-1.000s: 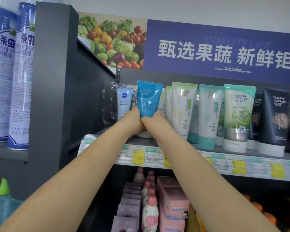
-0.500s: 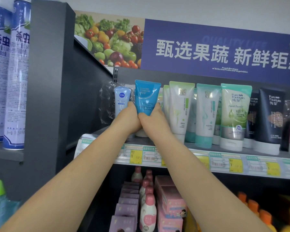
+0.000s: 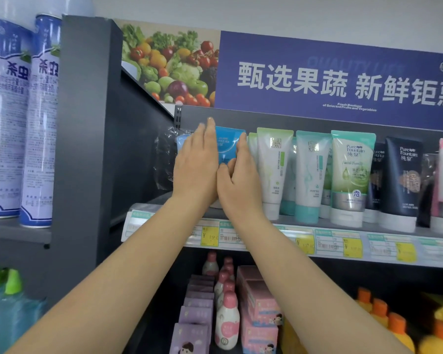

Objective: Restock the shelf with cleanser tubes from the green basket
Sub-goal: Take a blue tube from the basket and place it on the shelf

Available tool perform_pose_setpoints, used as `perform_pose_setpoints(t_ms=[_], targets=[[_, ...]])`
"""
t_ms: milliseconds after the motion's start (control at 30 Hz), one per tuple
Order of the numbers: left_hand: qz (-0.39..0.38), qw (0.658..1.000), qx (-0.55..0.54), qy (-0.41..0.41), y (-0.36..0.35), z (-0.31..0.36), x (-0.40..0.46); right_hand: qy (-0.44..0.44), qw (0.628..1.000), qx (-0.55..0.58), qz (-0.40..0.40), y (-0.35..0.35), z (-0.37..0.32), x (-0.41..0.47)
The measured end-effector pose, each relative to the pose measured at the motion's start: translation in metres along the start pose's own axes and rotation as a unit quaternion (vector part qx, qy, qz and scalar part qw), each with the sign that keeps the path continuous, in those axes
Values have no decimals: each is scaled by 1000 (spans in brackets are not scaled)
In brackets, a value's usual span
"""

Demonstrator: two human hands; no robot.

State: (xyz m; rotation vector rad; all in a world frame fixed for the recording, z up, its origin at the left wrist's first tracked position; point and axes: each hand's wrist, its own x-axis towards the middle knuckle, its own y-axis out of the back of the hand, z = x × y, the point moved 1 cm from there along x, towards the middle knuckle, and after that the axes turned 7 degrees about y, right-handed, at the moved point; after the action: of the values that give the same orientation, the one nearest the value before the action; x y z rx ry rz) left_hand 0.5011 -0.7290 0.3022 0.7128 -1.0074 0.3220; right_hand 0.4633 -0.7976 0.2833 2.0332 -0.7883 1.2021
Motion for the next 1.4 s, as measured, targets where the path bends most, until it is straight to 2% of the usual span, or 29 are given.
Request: perform_pose_setpoints(t_ms=[100, 233, 500, 667, 900, 1067, 1300, 1400], targets=[[23, 998, -2, -61, 9, 8, -20, 32, 999, 25, 3, 11, -7, -15], [43, 993, -39, -100, 9, 11, -61, 59, 998, -5, -29, 36, -6, -46], [-39, 987, -12, -156, -17, 9, -169, 119, 965, -213, -97, 86, 23, -145], [-126, 976, 8, -177, -44, 1, -248, 62, 938, -282, -193, 114, 58, -234], [-292, 944, 55, -142, -71, -13, -354, -25, 890, -345, -298, 136, 94, -356], [-393, 908, 63, -135, -90, -16, -431, -88, 866, -338, -357, 148, 119, -436], [-491, 855, 65, -154, -130, 0, -527, -143, 825, -333, -433, 165, 143, -536], [-560, 812, 91, -139, -144, -15, -574, -158, 804, -334, -465, 172, 147, -571]])
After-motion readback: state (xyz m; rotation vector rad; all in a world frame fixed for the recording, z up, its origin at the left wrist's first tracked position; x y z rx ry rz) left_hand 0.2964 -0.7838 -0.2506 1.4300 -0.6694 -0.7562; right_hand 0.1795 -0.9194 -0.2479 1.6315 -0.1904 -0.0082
